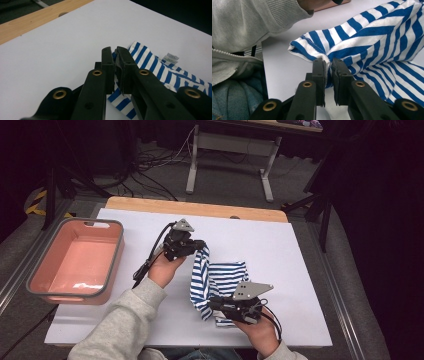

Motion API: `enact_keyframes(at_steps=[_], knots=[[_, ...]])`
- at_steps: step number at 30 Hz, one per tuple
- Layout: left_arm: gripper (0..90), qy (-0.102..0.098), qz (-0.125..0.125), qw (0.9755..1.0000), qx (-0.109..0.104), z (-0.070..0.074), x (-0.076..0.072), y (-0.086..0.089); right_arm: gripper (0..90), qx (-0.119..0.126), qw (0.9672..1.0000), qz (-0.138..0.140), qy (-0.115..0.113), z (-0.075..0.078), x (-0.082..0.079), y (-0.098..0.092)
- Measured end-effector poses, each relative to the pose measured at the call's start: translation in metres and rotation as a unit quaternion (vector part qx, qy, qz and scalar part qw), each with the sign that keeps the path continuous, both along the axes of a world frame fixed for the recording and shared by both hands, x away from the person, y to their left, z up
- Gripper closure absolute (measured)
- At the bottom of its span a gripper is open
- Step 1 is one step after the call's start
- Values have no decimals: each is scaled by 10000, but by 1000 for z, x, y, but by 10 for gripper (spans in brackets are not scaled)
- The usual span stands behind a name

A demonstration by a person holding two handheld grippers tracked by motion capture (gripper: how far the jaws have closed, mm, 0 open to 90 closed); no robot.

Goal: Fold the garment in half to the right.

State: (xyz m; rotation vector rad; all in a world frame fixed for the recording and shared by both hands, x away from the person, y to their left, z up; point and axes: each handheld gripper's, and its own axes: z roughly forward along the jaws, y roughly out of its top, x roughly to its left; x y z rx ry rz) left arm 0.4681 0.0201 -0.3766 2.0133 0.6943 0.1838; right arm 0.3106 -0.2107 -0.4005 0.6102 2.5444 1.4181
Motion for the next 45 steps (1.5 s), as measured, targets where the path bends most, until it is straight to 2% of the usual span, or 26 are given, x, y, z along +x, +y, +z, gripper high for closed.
enact_keyframes(at_steps=[7, 10, 17, 24, 37, 45], knots=[[845, -31, -136, 9999, 17, 0, 1, -22, 813, 44, 9999, -121, 45, 0, -3, -16], [844, -7, -189, 9998, 36, -1, 3, -26, 813, 70, 9998, -172, 81, -1, -4, -20], [842, 39, -323, 9994, 88, -8, 7, -46, 813, 101, 9990, -400, 153, -3, -8, -34], [842, 85, -325, 9993, 156, -19, 11, -62, 813, 153, 9979, -540, 312, -8, -6, -47], [841, 251, -343, 9989, 215, -35, 15, -78, 812, 182, 9959, -613, 635, -20, 1, -62], [837, 319, -460, 9982, 202, -39, 13, -86, 798, 144, 9958, -591, 683, -23, -2, -67]])
